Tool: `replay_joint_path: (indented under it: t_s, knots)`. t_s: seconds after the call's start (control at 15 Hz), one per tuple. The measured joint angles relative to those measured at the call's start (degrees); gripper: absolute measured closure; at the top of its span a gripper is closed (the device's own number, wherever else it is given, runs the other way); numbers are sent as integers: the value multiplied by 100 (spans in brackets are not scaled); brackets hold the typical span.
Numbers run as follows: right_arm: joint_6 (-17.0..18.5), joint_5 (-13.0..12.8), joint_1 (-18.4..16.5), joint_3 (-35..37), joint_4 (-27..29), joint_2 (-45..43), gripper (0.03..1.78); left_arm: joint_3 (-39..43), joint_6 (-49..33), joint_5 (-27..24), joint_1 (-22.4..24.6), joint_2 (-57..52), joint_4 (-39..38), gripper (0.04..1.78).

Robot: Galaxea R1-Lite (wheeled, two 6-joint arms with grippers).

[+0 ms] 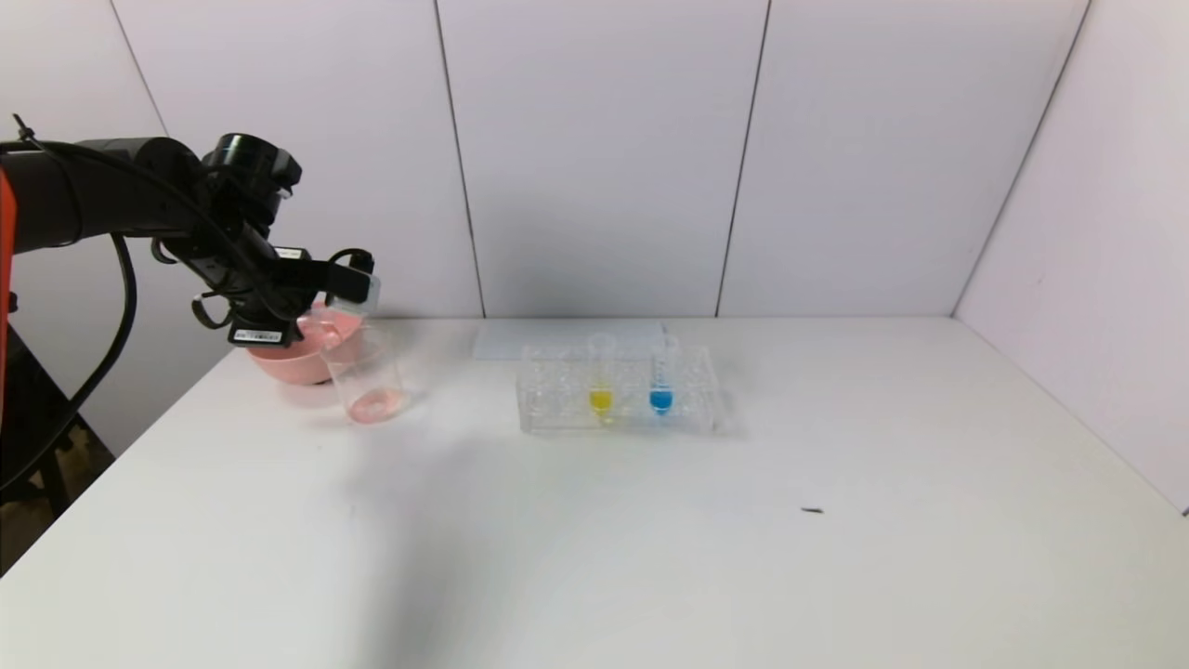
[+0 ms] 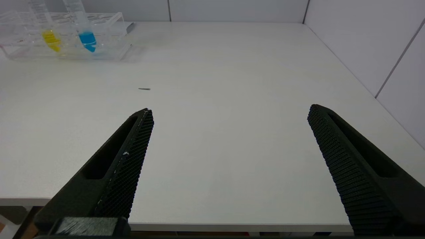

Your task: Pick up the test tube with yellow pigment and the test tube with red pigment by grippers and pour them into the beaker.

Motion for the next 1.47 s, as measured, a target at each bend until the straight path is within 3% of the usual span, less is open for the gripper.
replay_joint_path:
  t_s: [1.47]
  knots:
    - [0,0,0,0,0,0,11,0,217,590,-157,11,-20,138]
